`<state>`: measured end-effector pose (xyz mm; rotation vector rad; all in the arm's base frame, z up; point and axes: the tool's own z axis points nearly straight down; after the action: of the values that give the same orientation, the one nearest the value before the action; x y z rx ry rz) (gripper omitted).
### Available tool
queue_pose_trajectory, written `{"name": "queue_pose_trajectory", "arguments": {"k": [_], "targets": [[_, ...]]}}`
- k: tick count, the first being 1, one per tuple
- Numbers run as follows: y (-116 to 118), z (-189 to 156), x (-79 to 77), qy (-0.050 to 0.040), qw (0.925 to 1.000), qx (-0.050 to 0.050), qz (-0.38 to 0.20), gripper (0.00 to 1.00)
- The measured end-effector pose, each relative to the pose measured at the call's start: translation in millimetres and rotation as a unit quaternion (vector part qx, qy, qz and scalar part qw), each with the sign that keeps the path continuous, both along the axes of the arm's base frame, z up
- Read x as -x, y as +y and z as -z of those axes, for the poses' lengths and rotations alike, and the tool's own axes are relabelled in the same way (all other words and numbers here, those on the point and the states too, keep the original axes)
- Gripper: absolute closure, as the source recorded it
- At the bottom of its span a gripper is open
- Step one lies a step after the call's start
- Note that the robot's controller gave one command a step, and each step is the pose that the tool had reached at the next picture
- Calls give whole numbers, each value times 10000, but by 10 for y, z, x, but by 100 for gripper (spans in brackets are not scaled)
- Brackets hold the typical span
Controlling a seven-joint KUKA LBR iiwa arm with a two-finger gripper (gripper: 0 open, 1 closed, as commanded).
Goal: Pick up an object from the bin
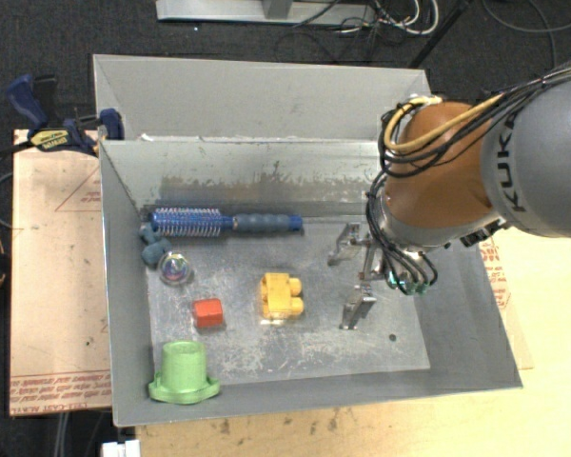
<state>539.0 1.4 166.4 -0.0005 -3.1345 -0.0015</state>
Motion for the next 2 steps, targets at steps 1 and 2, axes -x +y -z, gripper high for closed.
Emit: {"name": "queue_pose_trajectory", "arguments": {"k": [1,2], "targets": [[514,914,-559,-60,10000,3,33,0],[1094,889,-515,-124,9984,10,-554,0]]}}
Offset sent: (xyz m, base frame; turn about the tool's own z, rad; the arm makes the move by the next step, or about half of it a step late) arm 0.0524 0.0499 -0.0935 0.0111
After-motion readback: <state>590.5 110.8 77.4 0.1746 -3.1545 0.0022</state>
